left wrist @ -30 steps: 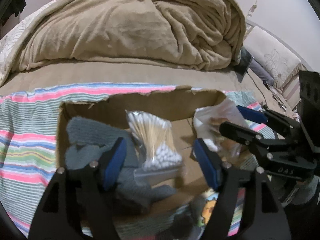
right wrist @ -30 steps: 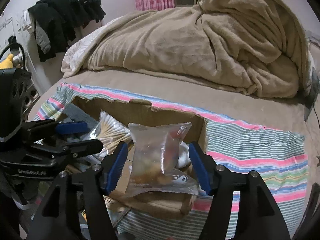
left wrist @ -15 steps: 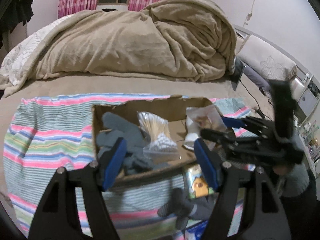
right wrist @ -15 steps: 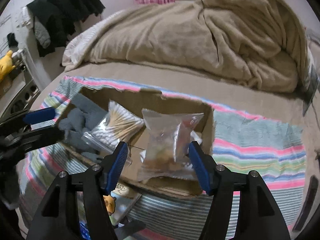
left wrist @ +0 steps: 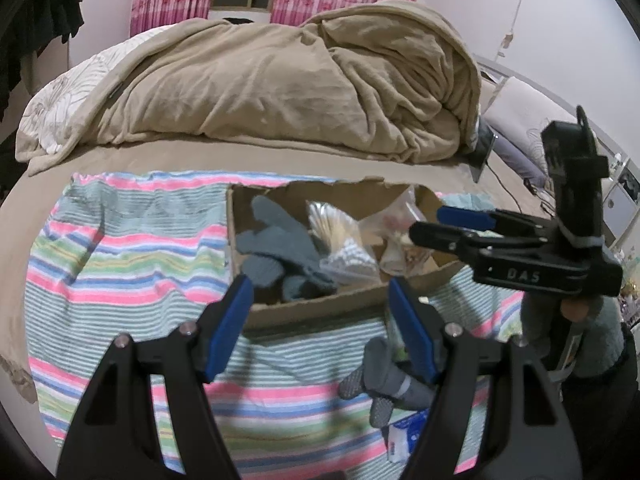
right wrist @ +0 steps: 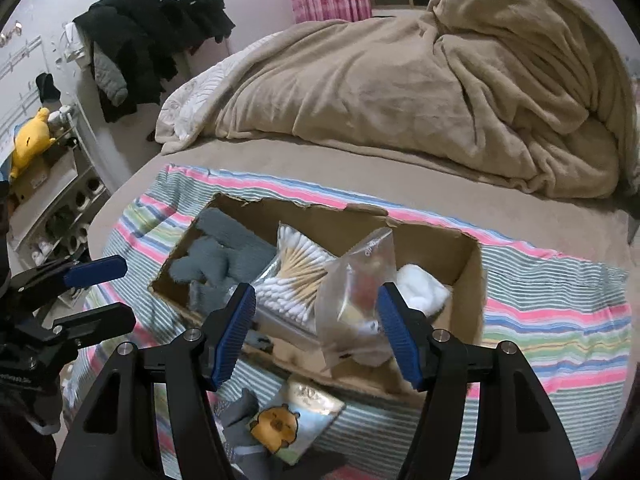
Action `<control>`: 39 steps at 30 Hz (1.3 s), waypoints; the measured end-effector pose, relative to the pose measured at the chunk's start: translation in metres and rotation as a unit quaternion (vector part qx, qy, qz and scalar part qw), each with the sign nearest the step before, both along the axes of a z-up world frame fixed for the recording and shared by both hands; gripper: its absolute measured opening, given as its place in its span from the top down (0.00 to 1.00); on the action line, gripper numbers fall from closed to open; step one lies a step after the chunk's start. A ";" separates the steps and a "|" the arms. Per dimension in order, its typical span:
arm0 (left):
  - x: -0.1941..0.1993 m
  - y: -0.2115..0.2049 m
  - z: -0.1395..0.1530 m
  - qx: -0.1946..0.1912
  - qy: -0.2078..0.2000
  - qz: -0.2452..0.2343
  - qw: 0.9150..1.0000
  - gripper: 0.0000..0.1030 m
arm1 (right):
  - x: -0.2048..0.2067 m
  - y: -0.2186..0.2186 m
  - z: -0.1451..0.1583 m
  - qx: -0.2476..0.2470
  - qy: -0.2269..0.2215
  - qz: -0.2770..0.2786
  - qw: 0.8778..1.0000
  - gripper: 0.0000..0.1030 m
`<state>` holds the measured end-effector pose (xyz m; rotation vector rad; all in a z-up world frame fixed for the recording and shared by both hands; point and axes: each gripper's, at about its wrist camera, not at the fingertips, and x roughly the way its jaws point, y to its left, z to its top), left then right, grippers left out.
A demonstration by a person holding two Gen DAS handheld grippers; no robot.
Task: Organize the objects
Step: 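Reach to the blue wet-wipe pack and grasp it with the right tool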
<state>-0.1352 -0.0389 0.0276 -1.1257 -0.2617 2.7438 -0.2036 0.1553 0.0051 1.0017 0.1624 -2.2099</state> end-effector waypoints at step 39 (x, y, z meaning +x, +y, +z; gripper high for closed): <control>0.082 0.015 -0.040 0.008 -0.027 -0.001 1.000 0.20 | 0.124 0.035 -0.067 0.040 -0.063 -0.013 0.997 0.35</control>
